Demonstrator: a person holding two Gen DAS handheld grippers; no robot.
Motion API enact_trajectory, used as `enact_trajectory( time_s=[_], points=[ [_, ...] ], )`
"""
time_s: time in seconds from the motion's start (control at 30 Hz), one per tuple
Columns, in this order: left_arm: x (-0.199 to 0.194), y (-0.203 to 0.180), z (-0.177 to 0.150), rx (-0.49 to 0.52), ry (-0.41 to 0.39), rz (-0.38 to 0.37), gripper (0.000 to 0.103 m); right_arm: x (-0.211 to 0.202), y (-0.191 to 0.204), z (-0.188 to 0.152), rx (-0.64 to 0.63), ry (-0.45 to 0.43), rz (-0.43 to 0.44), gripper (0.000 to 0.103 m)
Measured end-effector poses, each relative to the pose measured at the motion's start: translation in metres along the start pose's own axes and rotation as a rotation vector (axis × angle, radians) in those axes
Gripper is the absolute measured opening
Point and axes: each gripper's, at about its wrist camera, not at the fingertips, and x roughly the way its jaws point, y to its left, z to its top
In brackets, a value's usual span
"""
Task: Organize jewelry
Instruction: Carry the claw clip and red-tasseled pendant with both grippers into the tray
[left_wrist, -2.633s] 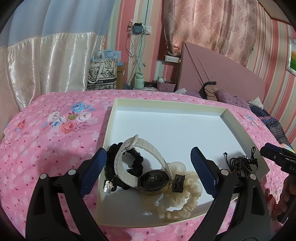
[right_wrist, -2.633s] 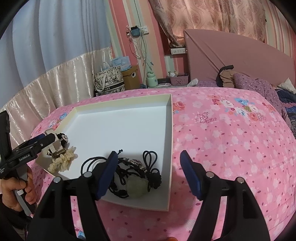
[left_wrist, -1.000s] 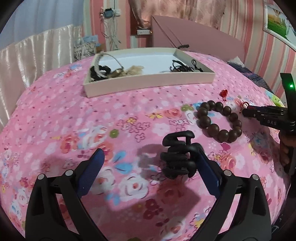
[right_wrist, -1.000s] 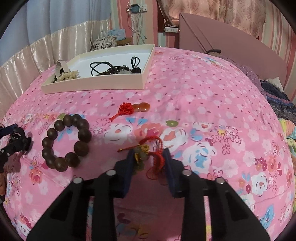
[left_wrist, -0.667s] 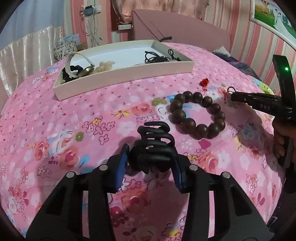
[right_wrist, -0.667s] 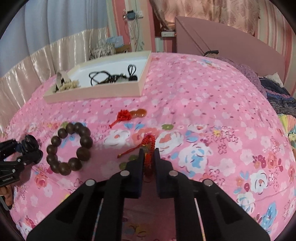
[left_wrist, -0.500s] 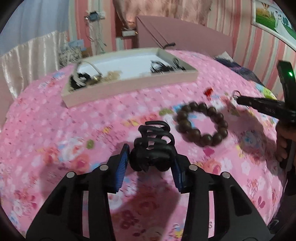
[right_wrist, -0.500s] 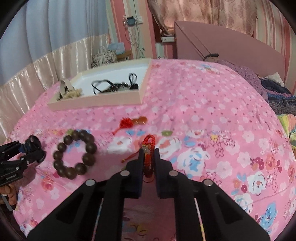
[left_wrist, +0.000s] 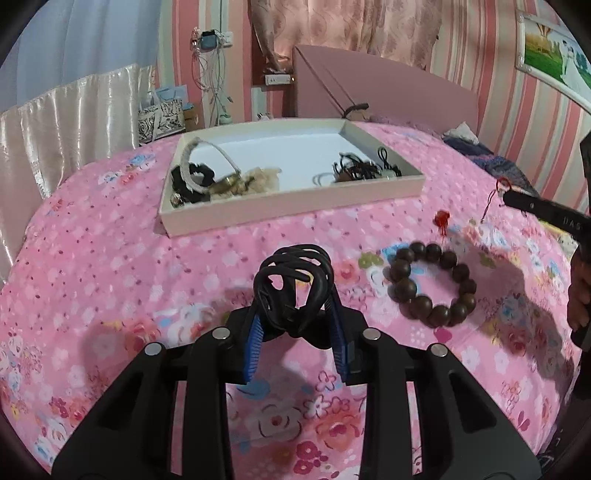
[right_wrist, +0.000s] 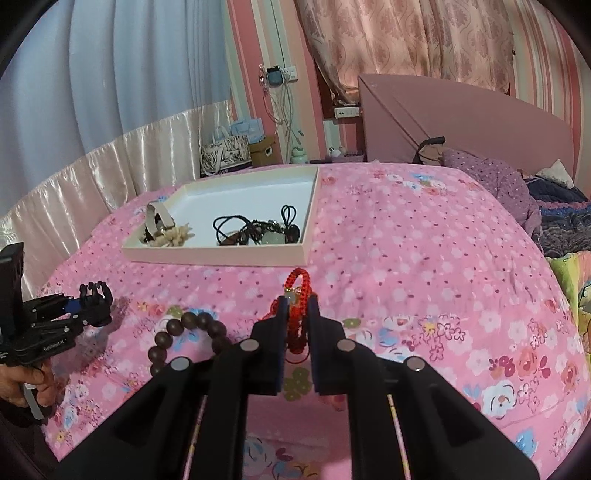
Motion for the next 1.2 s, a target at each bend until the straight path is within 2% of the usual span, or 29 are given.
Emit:
enact_trajectory(
  time_s=[0.2,0.37,0.47,0.63,0.73,0.93,1.2],
  points=[
    [-0.016,0.013,0.03,-0.004,-0.082,0.031,0.03,0.005,0.01,0.025,-0.013,-0.032,0.026,0.01],
    [-0.012,0.028,0.074,-0.006,-0.145,0.054,0.03,0.015,0.026,0.063,-0.03,-0.082,0.056,0.01],
    [0.003,0.04,0.101,-0.038,-0.168,0.055,0.03,0.03,0.036,0.089,-0.029,-0.119,0.07,0.01],
    [0.046,0.056,0.13,-0.102,-0.146,0.055,0.03,0.069,0.048,0.112,-0.021,-0.105,0.091,0.01],
    [0.07,0.059,0.137,-0.117,-0.13,0.068,0.03,0.097,0.054,0.116,-0.033,-0.075,0.09,0.01],
    [0.109,0.055,0.125,-0.103,-0.092,0.094,0.03,0.139,0.057,0.092,-0.04,0.003,0.097,0.01],
    [0.12,0.052,0.124,-0.082,-0.106,0.098,0.03,0.16,0.06,0.085,-0.044,0.042,0.071,0.01]
  ],
)
